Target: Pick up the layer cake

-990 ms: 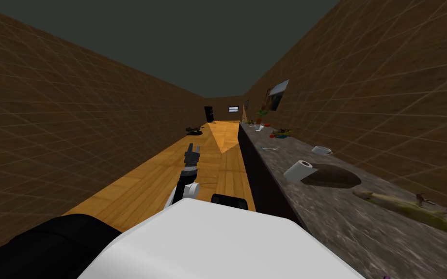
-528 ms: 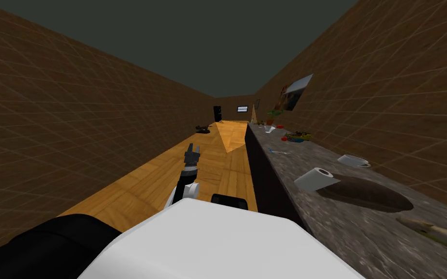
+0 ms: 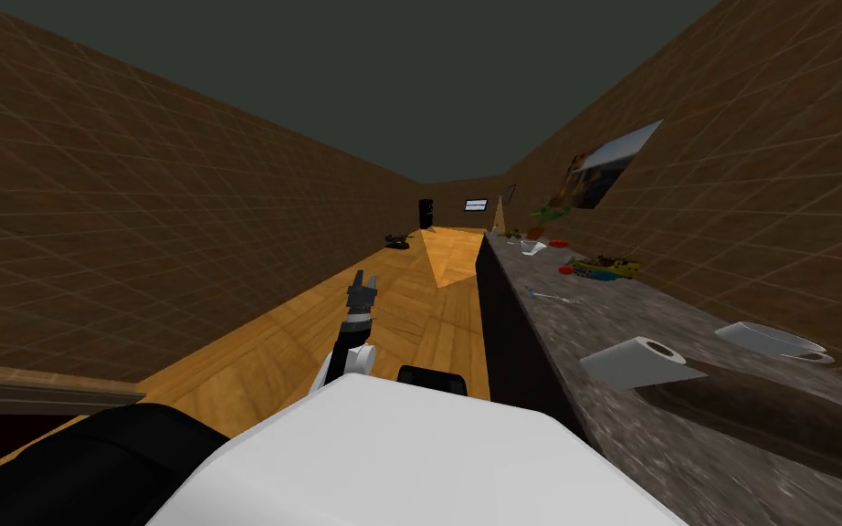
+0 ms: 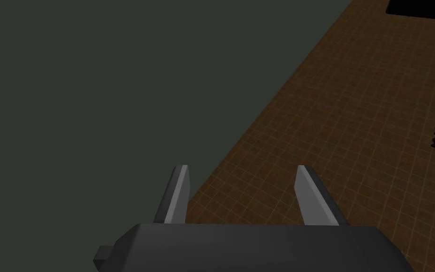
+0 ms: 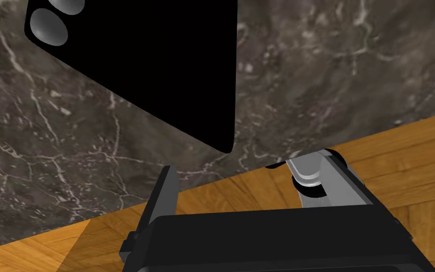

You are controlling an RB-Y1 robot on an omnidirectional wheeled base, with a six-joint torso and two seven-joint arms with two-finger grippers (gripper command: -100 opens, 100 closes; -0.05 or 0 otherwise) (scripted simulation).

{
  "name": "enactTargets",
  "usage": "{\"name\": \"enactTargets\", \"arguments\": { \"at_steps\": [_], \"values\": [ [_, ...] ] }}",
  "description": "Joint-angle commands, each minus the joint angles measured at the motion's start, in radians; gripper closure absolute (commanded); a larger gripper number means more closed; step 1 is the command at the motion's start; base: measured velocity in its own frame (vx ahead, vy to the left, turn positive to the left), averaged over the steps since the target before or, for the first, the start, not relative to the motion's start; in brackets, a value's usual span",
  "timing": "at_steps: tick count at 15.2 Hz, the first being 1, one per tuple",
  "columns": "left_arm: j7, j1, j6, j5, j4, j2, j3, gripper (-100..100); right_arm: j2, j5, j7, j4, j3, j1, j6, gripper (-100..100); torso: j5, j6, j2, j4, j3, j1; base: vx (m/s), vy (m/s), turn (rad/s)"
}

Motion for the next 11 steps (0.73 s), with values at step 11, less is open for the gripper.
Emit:
{"name": "enactTargets", "arguments": {
  "at_steps": [11],
  "values": [
    [0.0,0.0,0.0,0.0,0.0,0.0,0.0,0,-0.06,0.152,0.004,0.023,-0.031,0.095,0.001,-100,0.0,0.001,-0.002,0.0,-0.001,0.0,-0.04,-0.009,0.188]
  ]
}}
